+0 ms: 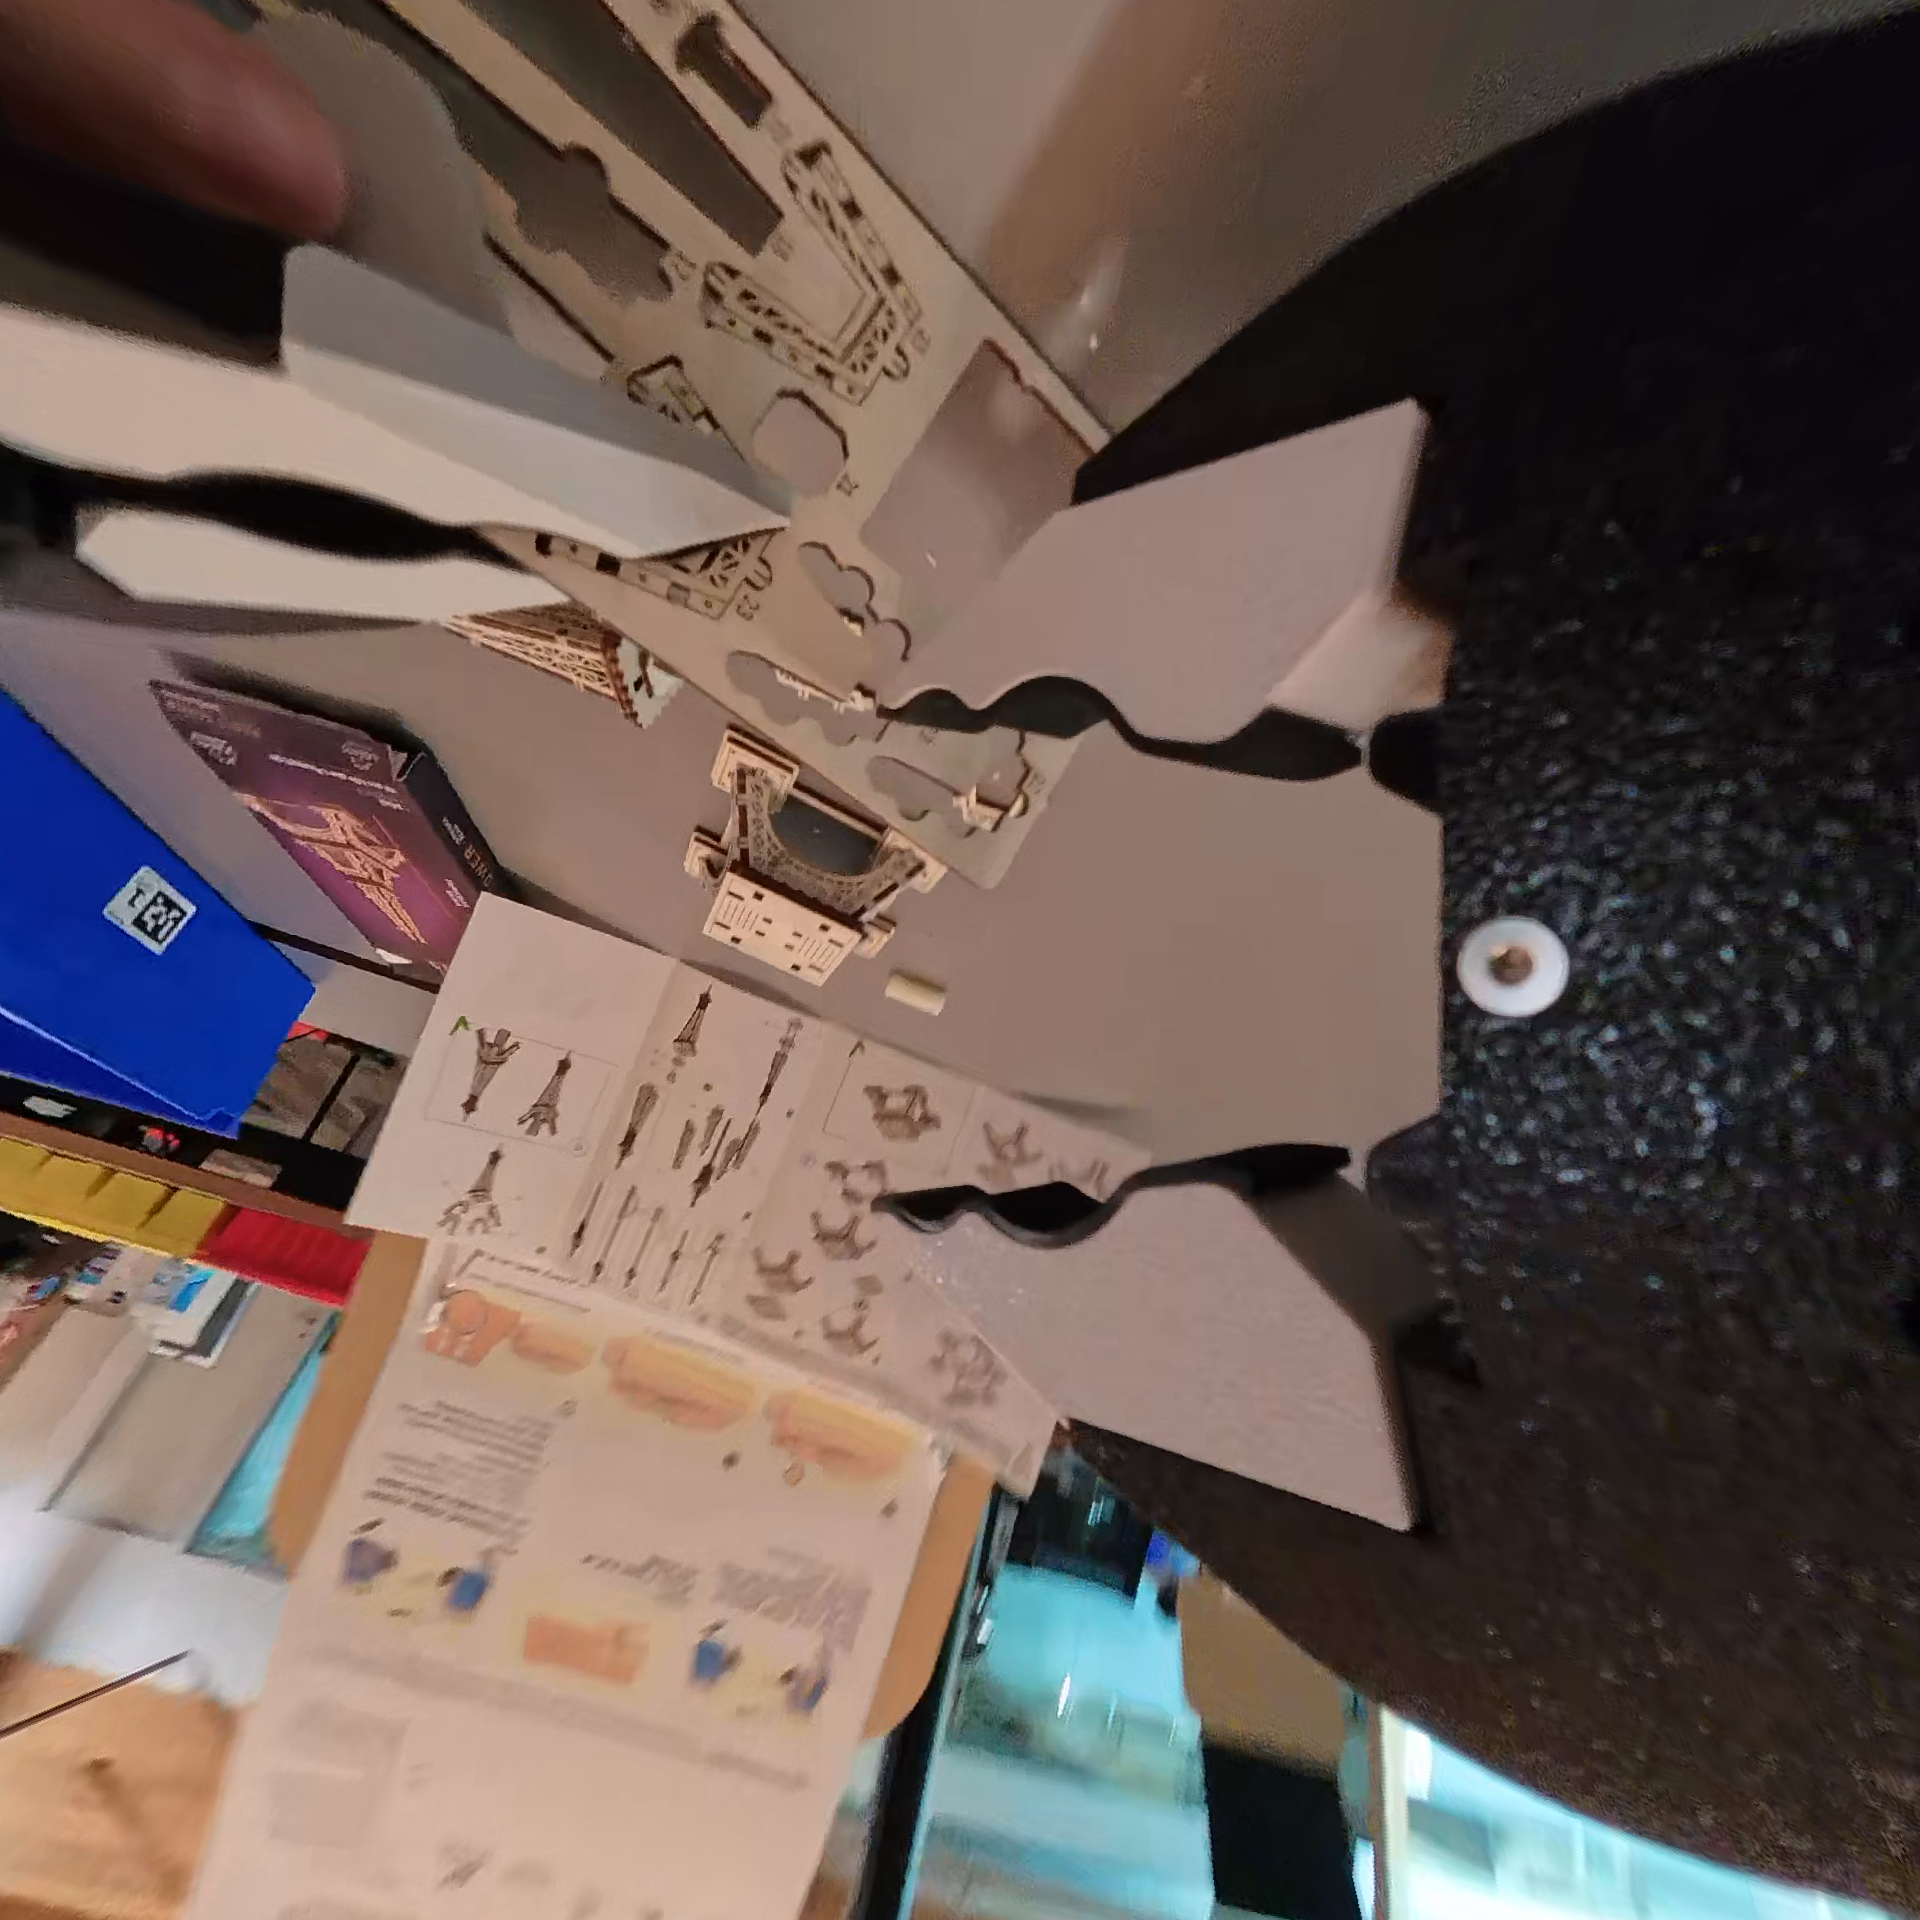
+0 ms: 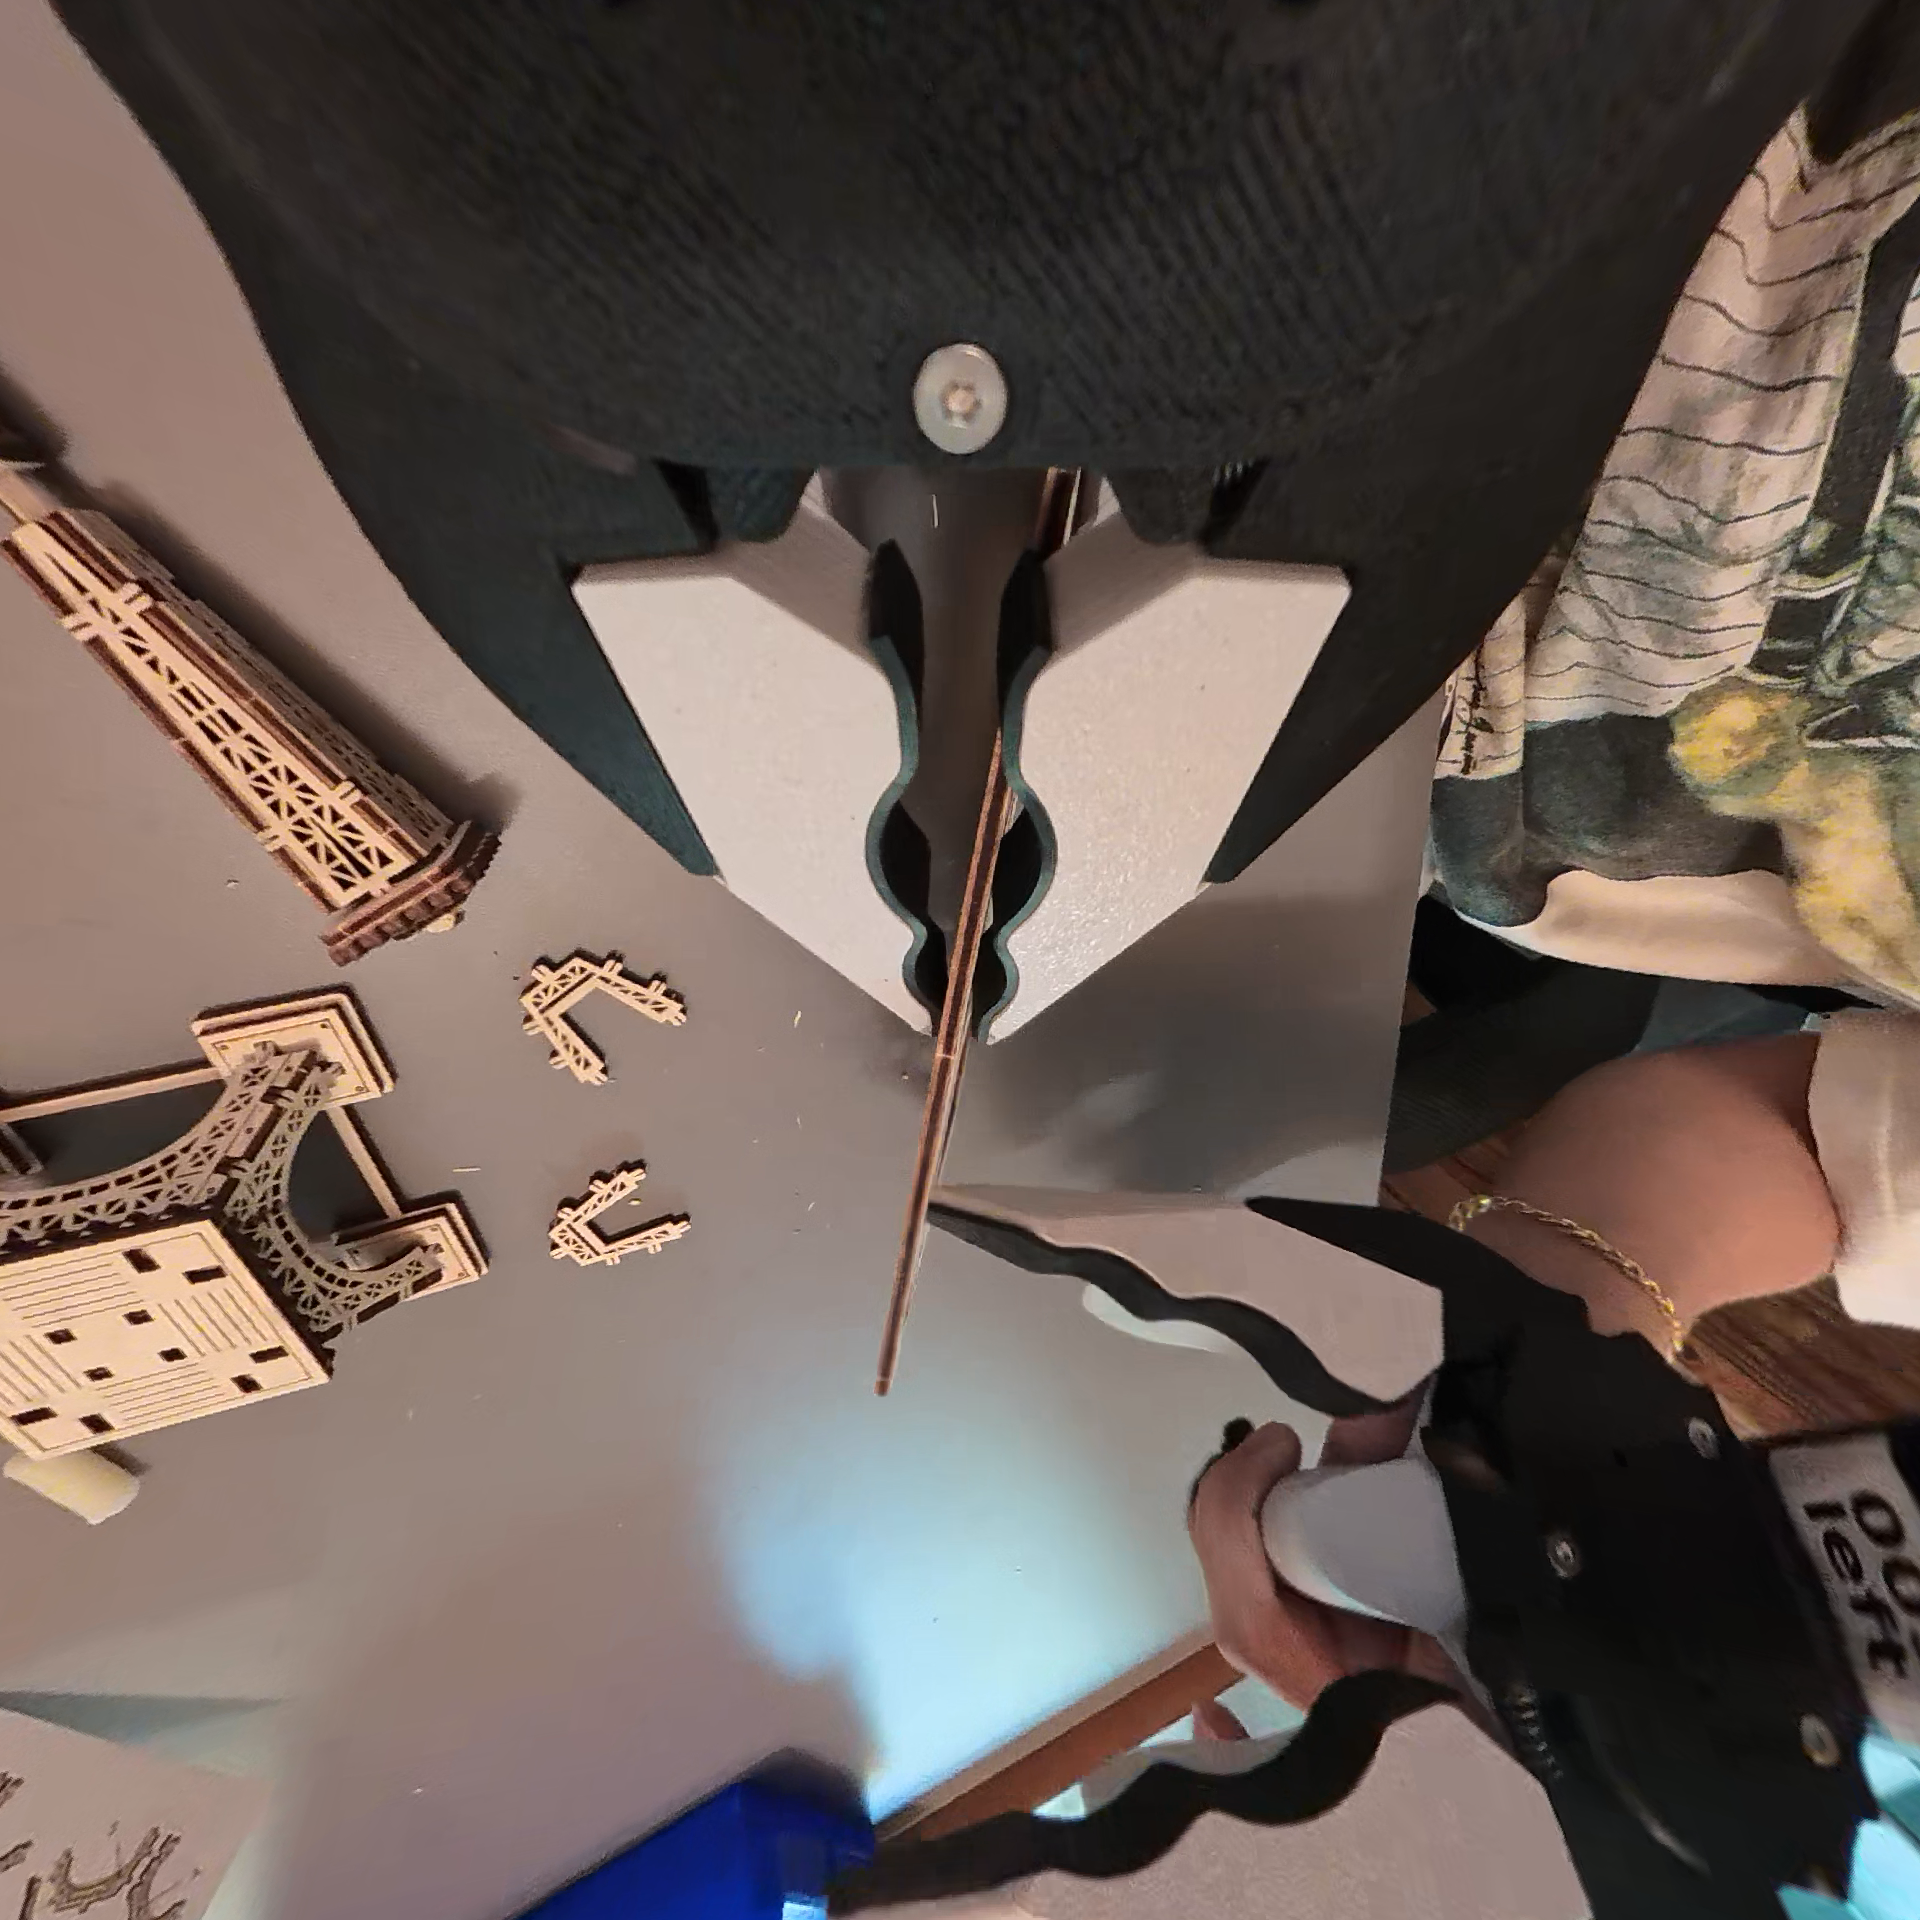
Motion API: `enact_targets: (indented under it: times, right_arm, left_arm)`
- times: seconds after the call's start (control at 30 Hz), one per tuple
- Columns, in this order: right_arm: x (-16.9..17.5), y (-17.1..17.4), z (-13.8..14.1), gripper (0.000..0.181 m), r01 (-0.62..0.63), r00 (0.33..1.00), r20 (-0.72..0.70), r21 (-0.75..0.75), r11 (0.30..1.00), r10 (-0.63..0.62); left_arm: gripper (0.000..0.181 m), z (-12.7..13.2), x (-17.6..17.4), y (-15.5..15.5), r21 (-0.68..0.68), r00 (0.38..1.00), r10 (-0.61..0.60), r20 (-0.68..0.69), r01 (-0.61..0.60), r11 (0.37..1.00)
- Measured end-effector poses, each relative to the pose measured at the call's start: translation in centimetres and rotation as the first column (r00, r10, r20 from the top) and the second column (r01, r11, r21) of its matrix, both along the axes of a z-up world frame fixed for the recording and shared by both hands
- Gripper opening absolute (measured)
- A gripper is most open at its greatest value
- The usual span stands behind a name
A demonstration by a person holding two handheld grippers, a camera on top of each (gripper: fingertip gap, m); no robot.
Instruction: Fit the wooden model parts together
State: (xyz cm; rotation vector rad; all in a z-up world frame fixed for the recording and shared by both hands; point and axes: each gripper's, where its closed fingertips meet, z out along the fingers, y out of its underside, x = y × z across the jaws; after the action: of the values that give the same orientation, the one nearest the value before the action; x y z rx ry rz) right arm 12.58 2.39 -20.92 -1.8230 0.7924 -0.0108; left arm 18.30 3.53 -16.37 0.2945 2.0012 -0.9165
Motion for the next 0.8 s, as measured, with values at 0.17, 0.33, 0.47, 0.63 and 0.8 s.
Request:
enact_targets:
  times: [0.17,0.33,0.47,0.63,0.8]
  right_arm:
    - [-0.6,0.1,0.5,0.002,-0.066,0.997,0.032,0.039,0.997,0.064]
    - [-1.1,0.3,0.8,0.01,-0.109,0.991,0.077,0.048,0.993,0.105]
    - [-1.7,-0.1,-0.3,0.028,-0.142,0.98,0.126,-0.081,0.987,0.152]
    - [-2.0,-2.4,-1.2,0.01,-0.126,0.971,0.174,-0.21,0.969,0.164]
    - [-0.8,-1.9,-1.1,0.002,-0.065,0.993,0.091,-0.083,0.994,0.073]
  left_arm:
    - [0.056,-1.8,-1.1,1.2,-0.189,0.859,-0.085,-0.506,-0.014,0.982]
    - [0.025,-2.0,-2.7,1.4,-0.367,0.621,-0.284,-0.73,-0.005,0.93]
    - [0.011,-2.8,-3.7,1.6,-0.386,0.476,-0.353,-0.805,0.031,0.922]
    - [0.005,-2.7,-2.3,2.9,-0.445,0.419,-0.397,-0.816,-0.017,0.895]
    - [0.024,-3.0,0.3,2.9,-0.411,0.521,-0.302,-0.799,-0.107,0.905]
